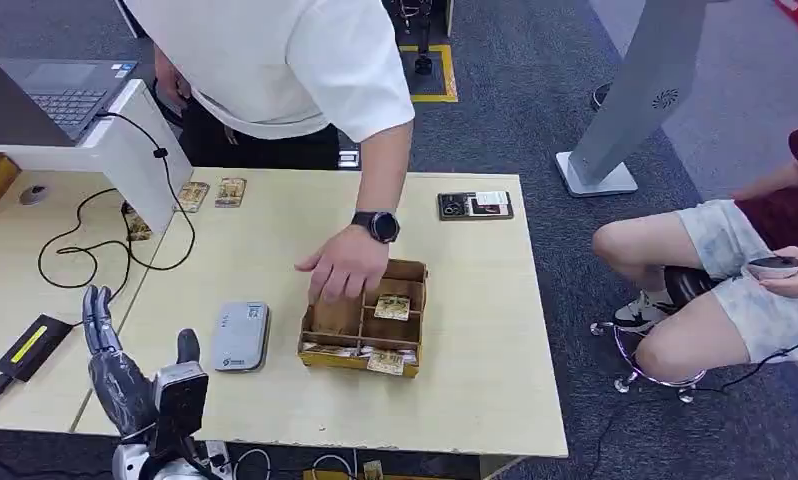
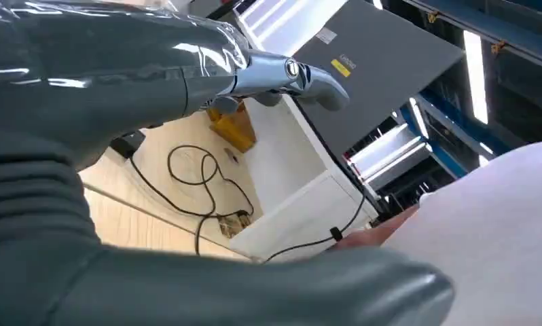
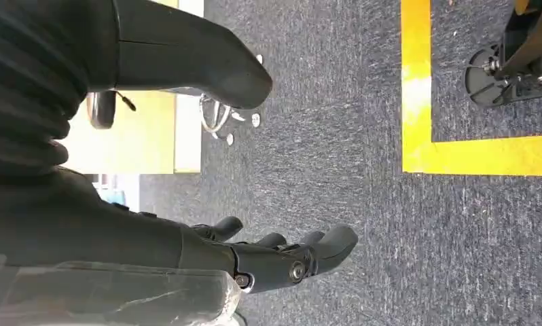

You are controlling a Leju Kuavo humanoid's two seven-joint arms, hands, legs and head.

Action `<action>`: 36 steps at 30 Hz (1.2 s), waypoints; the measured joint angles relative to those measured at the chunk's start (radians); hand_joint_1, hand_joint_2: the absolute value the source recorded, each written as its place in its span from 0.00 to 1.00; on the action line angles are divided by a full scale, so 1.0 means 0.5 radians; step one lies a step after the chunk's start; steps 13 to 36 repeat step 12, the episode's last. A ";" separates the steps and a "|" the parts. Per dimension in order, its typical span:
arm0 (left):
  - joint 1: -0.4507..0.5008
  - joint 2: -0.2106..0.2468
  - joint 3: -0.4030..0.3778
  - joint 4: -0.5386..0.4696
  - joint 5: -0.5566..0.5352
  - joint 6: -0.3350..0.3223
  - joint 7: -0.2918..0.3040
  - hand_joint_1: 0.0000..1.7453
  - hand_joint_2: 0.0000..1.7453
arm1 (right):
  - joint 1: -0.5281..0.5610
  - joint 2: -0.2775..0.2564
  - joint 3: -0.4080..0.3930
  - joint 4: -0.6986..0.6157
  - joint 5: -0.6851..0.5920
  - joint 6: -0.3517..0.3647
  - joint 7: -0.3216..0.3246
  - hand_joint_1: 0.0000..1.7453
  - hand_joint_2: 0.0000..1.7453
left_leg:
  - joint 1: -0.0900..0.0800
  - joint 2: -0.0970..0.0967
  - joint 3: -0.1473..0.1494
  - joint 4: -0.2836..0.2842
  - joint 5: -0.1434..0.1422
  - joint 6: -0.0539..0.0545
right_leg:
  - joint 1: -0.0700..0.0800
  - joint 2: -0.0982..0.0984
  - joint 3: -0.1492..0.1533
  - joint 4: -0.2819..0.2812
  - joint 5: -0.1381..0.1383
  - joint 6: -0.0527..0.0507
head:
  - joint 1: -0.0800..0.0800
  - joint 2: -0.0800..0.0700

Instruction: Pass the card to the sensor for recognition and then transmit it.

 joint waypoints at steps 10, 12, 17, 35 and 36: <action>0.001 -0.019 0.021 0.000 -0.048 0.000 0.010 0.00 0.00 | -0.005 0.001 -0.001 0.001 0.011 -0.001 0.000 0.00 1.00 | 0.000 0.000 0.000 0.000 0.000 0.000 | 0.000 0.000 0.000 0.000 0.000 0.000 | 0.000 0.000; 0.001 -0.024 0.028 0.000 -0.063 0.000 0.008 0.00 0.00 | -0.005 0.001 0.000 0.002 0.014 -0.002 0.000 0.00 1.00 | 0.000 0.000 0.000 0.000 0.000 0.000 | 0.000 0.000 0.000 0.000 0.000 0.000 | 0.000 0.000; 0.001 -0.024 0.028 0.000 -0.063 0.000 0.008 0.00 0.00 | -0.005 0.001 0.000 0.002 0.014 -0.002 0.000 0.00 1.00 | 0.000 0.000 0.000 0.000 0.000 0.000 | 0.000 0.000 0.000 0.000 0.000 0.000 | 0.000 0.000; 0.001 -0.024 0.028 0.000 -0.063 0.000 0.008 0.00 0.00 | -0.005 0.001 0.000 0.002 0.014 -0.002 0.000 0.00 1.00 | 0.000 0.000 0.000 0.000 0.000 0.000 | 0.000 0.000 0.000 0.000 0.000 0.000 | 0.000 0.000; 0.001 -0.024 0.028 0.000 -0.063 0.000 0.008 0.00 0.00 | -0.005 0.001 0.000 0.002 0.014 -0.002 0.000 0.00 1.00 | 0.000 0.000 0.000 0.000 0.000 0.000 | 0.000 0.000 0.000 0.000 0.000 0.000 | 0.000 0.000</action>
